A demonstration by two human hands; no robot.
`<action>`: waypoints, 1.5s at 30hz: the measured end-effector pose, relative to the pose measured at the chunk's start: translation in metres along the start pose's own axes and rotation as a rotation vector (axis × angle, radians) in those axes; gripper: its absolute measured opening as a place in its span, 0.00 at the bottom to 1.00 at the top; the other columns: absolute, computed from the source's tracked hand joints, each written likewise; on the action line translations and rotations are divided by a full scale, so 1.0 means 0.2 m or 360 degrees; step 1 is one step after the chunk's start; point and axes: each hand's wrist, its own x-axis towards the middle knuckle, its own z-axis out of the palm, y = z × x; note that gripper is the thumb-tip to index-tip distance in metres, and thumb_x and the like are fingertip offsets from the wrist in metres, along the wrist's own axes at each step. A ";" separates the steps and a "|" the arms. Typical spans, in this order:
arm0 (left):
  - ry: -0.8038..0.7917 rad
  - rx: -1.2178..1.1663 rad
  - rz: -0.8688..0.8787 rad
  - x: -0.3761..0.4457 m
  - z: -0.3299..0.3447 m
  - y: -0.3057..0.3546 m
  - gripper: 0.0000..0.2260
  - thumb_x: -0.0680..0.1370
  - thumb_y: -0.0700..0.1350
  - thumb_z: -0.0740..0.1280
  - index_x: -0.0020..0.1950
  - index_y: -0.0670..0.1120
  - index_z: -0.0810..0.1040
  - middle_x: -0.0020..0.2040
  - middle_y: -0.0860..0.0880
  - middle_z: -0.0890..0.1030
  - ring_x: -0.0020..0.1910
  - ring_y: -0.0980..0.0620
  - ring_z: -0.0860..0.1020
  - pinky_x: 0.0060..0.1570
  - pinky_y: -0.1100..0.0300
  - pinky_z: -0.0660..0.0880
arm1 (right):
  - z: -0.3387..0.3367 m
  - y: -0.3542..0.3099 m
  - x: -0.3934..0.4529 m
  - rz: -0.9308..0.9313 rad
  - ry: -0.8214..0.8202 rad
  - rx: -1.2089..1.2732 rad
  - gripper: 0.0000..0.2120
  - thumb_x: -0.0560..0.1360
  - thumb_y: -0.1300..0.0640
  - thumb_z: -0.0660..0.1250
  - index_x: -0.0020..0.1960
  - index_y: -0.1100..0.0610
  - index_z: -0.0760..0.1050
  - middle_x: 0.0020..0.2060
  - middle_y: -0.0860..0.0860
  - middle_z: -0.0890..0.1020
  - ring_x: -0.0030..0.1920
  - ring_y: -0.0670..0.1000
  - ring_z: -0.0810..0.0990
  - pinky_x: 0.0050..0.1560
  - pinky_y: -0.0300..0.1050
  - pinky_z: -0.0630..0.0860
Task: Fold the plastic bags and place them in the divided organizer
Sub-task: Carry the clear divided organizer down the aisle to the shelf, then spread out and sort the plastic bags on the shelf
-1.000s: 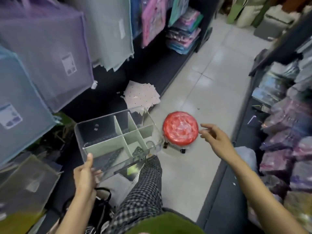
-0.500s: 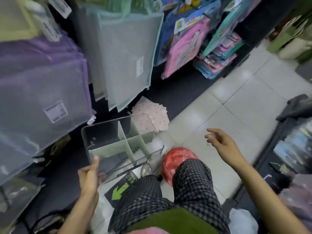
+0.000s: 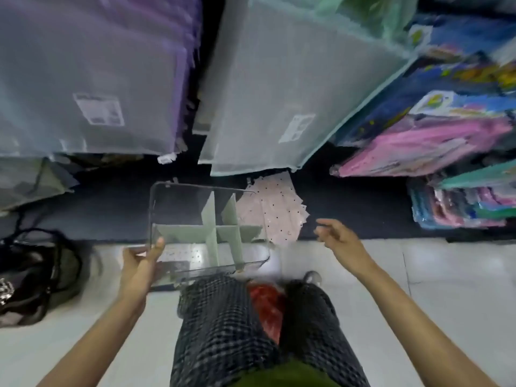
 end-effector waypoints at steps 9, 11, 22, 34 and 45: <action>0.0091 -0.0279 -0.0269 0.26 0.56 -0.42 0.17 0.73 0.56 0.70 0.45 0.46 0.67 0.43 0.43 0.76 0.34 0.47 0.76 0.41 0.50 0.77 | 0.31 0.54 0.84 0.0141 -0.0707 -0.0512 0.37 0.69 0.27 0.54 0.68 0.50 0.67 0.54 0.48 0.77 0.44 0.44 0.77 0.52 0.44 0.73; 0.0012 -0.0269 -0.0267 0.44 0.62 -0.50 0.19 0.73 0.57 0.70 0.49 0.44 0.68 0.45 0.42 0.76 0.39 0.43 0.78 0.42 0.47 0.78 | 0.46 0.64 1.03 0.0146 -0.0705 -0.0416 0.35 0.68 0.27 0.56 0.64 0.49 0.70 0.51 0.49 0.80 0.42 0.46 0.79 0.42 0.41 0.74; -0.0127 -0.0249 -0.0186 1.53 0.69 -0.90 0.18 0.76 0.57 0.65 0.51 0.43 0.68 0.39 0.44 0.71 0.36 0.46 0.72 0.35 0.56 0.72 | 1.31 1.01 1.94 0.0064 -0.0631 0.0181 0.12 0.75 0.46 0.66 0.55 0.48 0.72 0.40 0.51 0.83 0.26 0.39 0.74 0.29 0.35 0.68; 0.0225 0.1091 0.0505 2.03 0.83 -1.12 0.34 0.76 0.56 0.66 0.75 0.44 0.56 0.74 0.39 0.59 0.72 0.37 0.58 0.69 0.46 0.60 | 2.01 1.15 2.37 -0.0286 -0.0167 0.0261 0.23 0.78 0.40 0.56 0.63 0.55 0.70 0.43 0.53 0.80 0.44 0.53 0.78 0.50 0.52 0.75; -0.0172 0.2017 0.0933 2.01 0.98 -1.40 0.30 0.79 0.57 0.60 0.77 0.53 0.51 0.78 0.53 0.50 0.76 0.47 0.49 0.72 0.49 0.56 | 2.28 1.10 2.38 -0.0199 -0.0224 0.0318 0.24 0.76 0.46 0.63 0.69 0.54 0.65 0.63 0.56 0.76 0.62 0.59 0.74 0.63 0.58 0.71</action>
